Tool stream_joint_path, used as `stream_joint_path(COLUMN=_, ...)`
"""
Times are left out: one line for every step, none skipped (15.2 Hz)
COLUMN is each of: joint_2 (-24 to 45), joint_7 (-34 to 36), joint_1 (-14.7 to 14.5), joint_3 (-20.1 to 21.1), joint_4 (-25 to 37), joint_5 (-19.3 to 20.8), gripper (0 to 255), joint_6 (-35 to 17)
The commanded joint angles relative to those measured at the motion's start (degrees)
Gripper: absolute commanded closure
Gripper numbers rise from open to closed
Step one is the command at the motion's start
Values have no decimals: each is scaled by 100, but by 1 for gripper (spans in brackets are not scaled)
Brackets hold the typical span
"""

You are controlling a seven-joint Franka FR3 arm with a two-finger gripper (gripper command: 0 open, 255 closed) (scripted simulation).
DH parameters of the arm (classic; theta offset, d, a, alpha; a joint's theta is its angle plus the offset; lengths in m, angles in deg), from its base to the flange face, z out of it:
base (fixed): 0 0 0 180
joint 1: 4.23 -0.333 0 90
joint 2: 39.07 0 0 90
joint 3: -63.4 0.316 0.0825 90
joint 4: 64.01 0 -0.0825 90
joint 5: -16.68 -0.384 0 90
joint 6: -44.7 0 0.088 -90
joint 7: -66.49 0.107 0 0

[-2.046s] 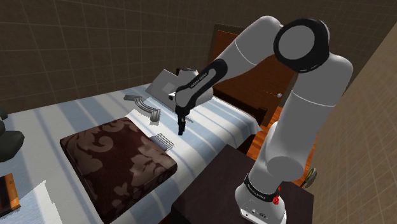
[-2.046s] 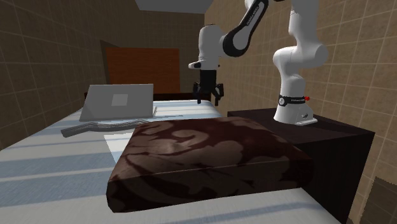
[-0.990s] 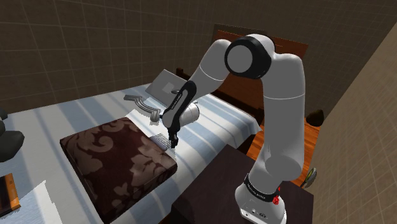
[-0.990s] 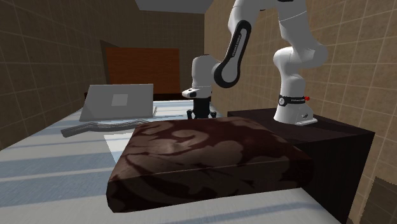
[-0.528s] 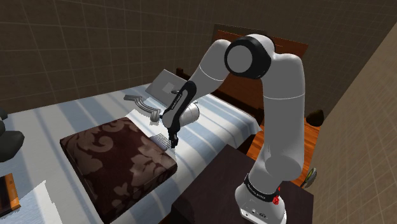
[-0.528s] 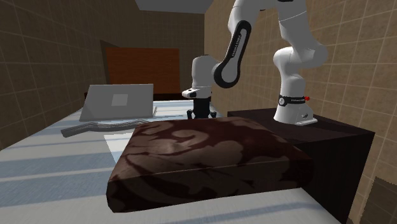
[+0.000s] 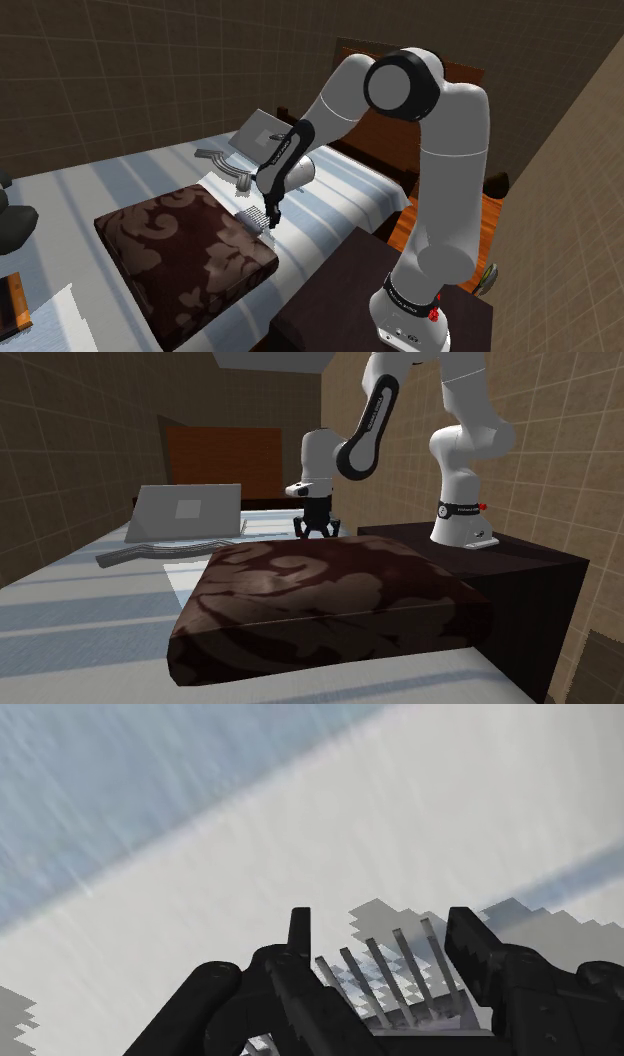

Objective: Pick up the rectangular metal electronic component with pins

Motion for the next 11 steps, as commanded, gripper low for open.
stream_joint_path(joint_2=-172, joint_7=53, joint_1=-40, joint_3=-54, joint_4=-29, joint_5=70, gripper=255, joint_6=142)
stream_joint_path(joint_2=-251, joint_7=79, joint_1=-57, joint_3=-78, joint_4=-40, joint_5=105, gripper=255, joint_6=210)
stream_joint_path(joint_2=-330, joint_7=104, joint_1=-73, joint_3=-101, joint_4=-49, joint_5=139, gripper=255, joint_6=278)
stream_joint_path(joint_2=-408, joint_7=130, joint_1=-88, joint_3=-122, joint_4=-57, joint_5=174, gripper=255, joint_6=347)
stream_joint_path(joint_2=-485, joint_7=156, joint_1=-102, joint_3=-142, joint_4=-63, joint_5=209, gripper=255, joint_6=416)
stream_joint_path(joint_2=-561, joint_7=182, joint_1=-115, joint_3=-162, joint_4=-68, joint_5=244, gripper=255, joint_6=486)
stream_joint_path(joint_2=-637, joint_7=207, joint_1=-127, joint_3=-180, joint_4=-72, joint_5=279, gripper=255, joint_6=557)
stream_joint_path(joint_2=-712, joint_7=232, joint_1=-138, joint_3=-197, joint_4=-74, joint_5=313, gripper=255, joint_6=628)
stream_joint_path(joint_2=-787, joint_7=257, joint_1=-148, joint_3=-212, joint_4=-75, joint_5=348, gripper=255, joint_6=699)
stream_joint_path(joint_2=-799, joint_7=262, joint_1=-149, joint_3=-214, joint_4=-76, joint_5=354, gripper=255, joint_6=710)
stream_joint_path(joint_2=-798, joint_7=261, joint_1=-148, joint_3=-214, joint_4=-75, joint_5=353, gripper=255, joint_6=710)
